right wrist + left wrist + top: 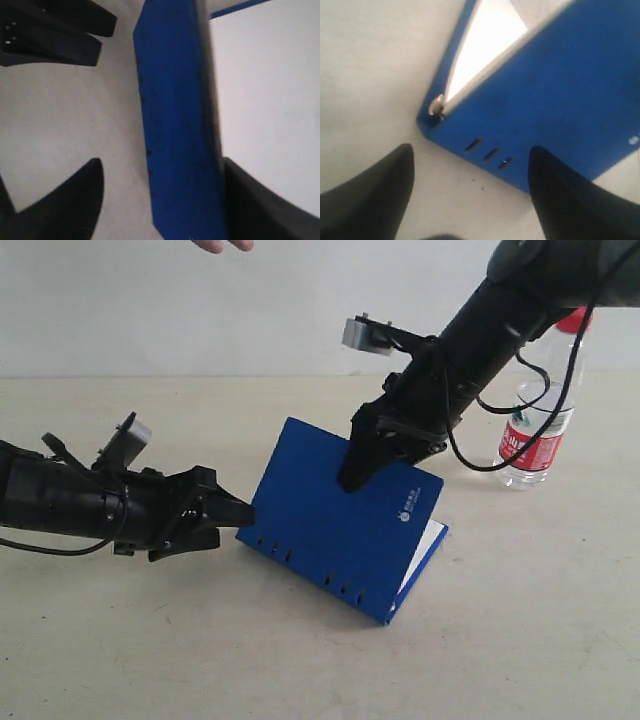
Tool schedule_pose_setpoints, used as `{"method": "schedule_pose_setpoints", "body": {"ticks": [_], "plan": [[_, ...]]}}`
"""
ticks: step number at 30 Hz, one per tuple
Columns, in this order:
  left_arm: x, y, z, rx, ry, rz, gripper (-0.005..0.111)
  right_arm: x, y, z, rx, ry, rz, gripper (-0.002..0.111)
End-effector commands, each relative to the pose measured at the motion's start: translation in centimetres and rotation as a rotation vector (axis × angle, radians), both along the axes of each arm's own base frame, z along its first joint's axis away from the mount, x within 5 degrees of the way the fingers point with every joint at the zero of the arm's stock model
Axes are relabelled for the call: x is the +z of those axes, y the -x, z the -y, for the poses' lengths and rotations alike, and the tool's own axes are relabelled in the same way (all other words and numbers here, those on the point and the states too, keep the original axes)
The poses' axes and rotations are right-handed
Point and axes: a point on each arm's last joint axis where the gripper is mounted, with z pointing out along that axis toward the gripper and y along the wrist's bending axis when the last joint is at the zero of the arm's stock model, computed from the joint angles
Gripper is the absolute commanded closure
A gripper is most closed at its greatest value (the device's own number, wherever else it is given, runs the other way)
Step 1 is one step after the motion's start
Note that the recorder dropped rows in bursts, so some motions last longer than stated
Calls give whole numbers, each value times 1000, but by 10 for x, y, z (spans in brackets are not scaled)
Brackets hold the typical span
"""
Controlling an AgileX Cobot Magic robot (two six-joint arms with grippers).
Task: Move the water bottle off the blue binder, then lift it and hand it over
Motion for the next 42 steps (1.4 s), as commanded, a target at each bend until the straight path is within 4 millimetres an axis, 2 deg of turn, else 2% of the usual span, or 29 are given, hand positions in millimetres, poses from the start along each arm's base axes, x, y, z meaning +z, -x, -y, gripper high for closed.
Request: {"method": "schedule_pose_setpoints", "body": {"ticks": [1,4,6,9,13,15,18,21,25,30,32,35,40,42], "plan": [[6,1,5,-35,90,11,45,-16,-14,1,-76,176,149,42],[4,1,4,-25,71,6,45,-50,-20,1,-97,224,88,42],[2,4,5,-25,66,-7,45,-55,-24,0,-113,224,109,42],[-3,10,4,-26,64,-28,45,-44,-28,0,-120,209,158,42],[-14,21,1,-16,4,-63,45,-7,-42,-6,-143,158,290,42],[-15,23,1,-16,5,-70,45,-11,-45,-6,-151,166,298,45],[-14,23,1,-20,12,-69,45,-36,-45,-2,-149,234,255,66],[-14,23,1,-20,12,-69,45,-58,-51,3,-179,304,258,106],[-14,23,1,-20,12,-69,45,-75,-59,8,-258,362,284,107],[-14,23,1,-20,12,-69,45,-105,-53,10,-212,421,165,107],[-15,23,1,-19,9,-69,45,-111,-48,11,-192,440,113,107],[-15,23,1,-17,6,-70,45,-109,-35,7,-143,438,-13,107],[-15,23,0,-16,4,-70,45,-84,-10,-18,16,215,-195,107],[-15,23,0,-16,4,-70,45,-72,-7,-31,31,106,-186,107]]}}
